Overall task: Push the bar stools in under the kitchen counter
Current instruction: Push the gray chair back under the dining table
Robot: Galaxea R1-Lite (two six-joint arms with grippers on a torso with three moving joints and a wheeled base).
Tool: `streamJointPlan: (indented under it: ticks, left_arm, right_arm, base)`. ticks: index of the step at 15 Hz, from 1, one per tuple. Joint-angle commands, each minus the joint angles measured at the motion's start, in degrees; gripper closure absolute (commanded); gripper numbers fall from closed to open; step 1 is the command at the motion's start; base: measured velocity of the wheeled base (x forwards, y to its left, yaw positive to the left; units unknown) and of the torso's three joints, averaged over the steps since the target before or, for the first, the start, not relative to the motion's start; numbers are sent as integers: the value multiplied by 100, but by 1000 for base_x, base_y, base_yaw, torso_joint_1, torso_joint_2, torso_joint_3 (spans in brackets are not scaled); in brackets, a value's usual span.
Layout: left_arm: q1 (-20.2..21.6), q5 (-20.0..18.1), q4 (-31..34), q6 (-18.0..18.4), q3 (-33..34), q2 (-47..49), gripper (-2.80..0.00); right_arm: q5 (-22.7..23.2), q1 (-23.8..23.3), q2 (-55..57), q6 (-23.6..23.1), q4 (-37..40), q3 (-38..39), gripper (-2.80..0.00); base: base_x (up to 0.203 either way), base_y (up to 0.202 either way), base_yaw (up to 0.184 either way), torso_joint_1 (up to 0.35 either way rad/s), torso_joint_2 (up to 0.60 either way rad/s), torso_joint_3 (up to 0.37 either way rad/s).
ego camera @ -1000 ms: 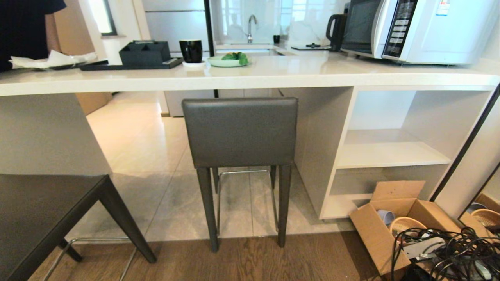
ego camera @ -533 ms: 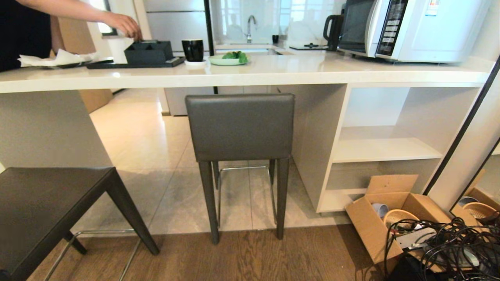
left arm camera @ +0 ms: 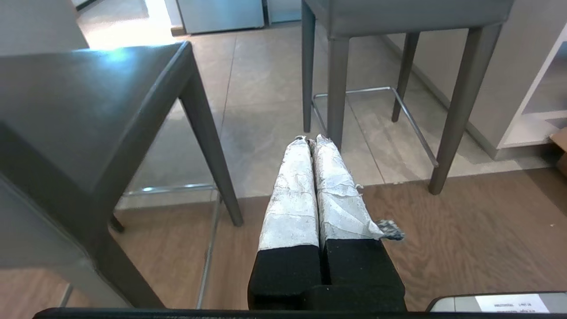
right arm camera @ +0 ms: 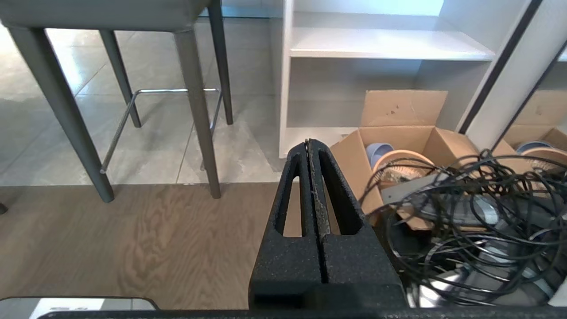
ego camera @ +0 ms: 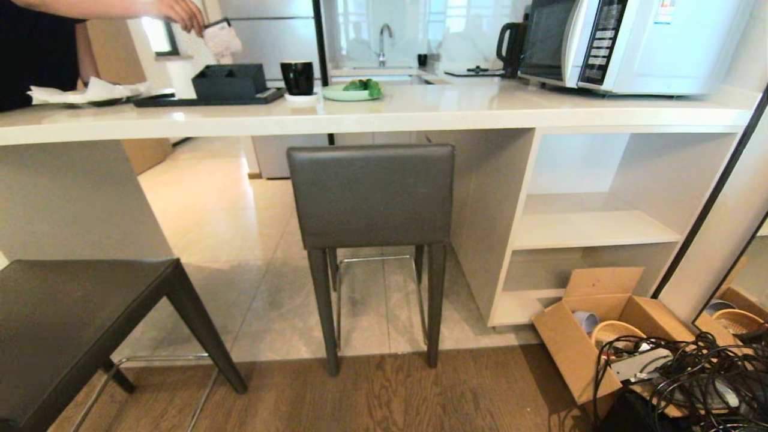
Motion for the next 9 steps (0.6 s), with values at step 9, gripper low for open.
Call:
streamJointPlan:
  ticks: [9]
  left_arm:
    - [-1,1,-2,8,0,15,0]
  right_arm:
    - [-16,0,10,39,0,9,0]
  base:
    - [0,195,-1,2,1,2]
